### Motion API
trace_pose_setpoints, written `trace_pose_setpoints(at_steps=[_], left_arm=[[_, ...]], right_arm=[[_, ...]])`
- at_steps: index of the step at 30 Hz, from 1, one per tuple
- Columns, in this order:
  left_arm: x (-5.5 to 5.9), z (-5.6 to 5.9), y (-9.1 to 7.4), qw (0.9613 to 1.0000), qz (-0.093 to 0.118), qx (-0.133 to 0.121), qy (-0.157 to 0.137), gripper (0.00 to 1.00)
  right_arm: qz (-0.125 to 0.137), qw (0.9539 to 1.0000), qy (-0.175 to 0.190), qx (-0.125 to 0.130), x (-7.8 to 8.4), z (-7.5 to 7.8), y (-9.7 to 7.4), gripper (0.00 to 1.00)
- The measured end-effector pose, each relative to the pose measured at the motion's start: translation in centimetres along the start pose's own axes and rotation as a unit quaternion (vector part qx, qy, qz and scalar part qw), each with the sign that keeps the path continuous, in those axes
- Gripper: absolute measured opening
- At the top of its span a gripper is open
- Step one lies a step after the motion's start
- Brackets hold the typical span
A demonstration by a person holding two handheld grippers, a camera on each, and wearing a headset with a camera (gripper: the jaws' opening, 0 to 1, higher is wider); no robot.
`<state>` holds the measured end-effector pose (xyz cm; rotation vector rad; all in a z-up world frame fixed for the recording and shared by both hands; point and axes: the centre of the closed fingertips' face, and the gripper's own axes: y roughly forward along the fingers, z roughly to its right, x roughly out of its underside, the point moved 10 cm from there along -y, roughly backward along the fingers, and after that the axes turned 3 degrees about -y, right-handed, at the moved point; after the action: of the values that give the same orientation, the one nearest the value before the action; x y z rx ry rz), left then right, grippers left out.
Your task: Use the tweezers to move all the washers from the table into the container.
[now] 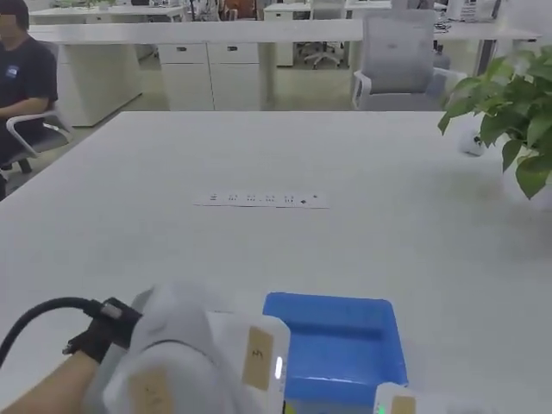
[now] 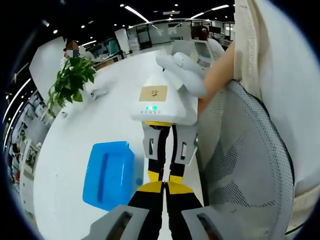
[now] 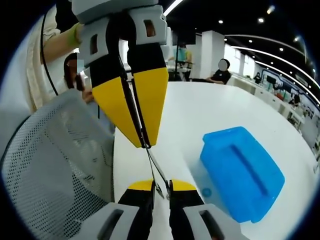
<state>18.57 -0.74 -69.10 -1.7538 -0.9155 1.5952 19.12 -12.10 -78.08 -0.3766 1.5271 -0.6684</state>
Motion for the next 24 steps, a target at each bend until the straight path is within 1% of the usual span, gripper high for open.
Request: trace_pose_setpoints(at_steps=[3, 5, 8, 9, 10, 11, 12, 13, 14, 15, 18, 24], left_arm=[[0.0, -0.3, 0.0, 1.0000, -0.005, 0.001, 0.002, 0.00], [-0.1, -0.5, -0.2, 1.0000, -0.005, 0.001, 0.005, 0.00], [0.1, -0.9, -0.1, 0.9999, -0.009, 0.001, 0.005, 0.00], [0.2, -1.0, 0.1, 0.9999, -0.012, 0.006, 0.002, 0.00], [0.2, -1.0, 0.0, 0.9999, -0.005, 0.012, -0.003, 0.00], [0.2, -1.2, 0.0, 0.9998, -0.004, 0.015, -0.009, 0.00], [0.3, -1.2, 0.0, 0.9996, -0.003, 0.021, -0.017, 0.00], [0.3, -1.4, 0.0, 0.9995, -0.003, 0.024, -0.022, 0.00], [0.3, -1.5, 0.1, 0.9993, -0.002, 0.025, -0.027, 0.00], [0.3, -1.6, 0.1, 0.9990, -0.005, 0.030, -0.033, 0.00], [0.2, -1.6, 0.1, 0.9986, -0.008, 0.038, -0.035, 0.00], [-0.1, -1.2, 0.1, 0.9977, -0.012, 0.055, -0.039, 0.00]], right_arm=[[0.003, 0.9999, 0.011, 0.000, 0.0, 0.3, 0.1, 0.07], [0.006, 0.9999, 0.011, 0.001, -0.1, 0.4, 0.0, 0.07], [0.005, 0.9999, 0.016, 0.000, 0.0, 0.6, 0.3, 0.07], [0.003, 0.9998, 0.021, -0.004, 0.1, 0.7, 0.4, 0.07], [0.002, 0.9995, 0.030, -0.010, 0.1, 0.7, 0.5, 0.07], [0.001, 0.9995, 0.031, -0.009, 0.0, 0.7, 0.4, 0.07], [0.000, 0.9993, 0.035, -0.013, 0.0, 0.8, 0.4, 0.07], [-0.002, 0.9988, 0.046, -0.014, 0.0, 0.8, 0.4, 0.07], [-0.001, 0.9987, 0.048, -0.014, 0.0, 0.8, 0.4, 0.07], [-0.001, 0.9985, 0.051, -0.017, 0.0, 0.8, 0.4, 0.07], [-0.002, 0.9981, 0.056, -0.025, 0.0, 0.5, 0.3, 0.06], [-0.005, 0.9977, 0.059, -0.034, 0.1, 0.0, 0.2, 0.06]])
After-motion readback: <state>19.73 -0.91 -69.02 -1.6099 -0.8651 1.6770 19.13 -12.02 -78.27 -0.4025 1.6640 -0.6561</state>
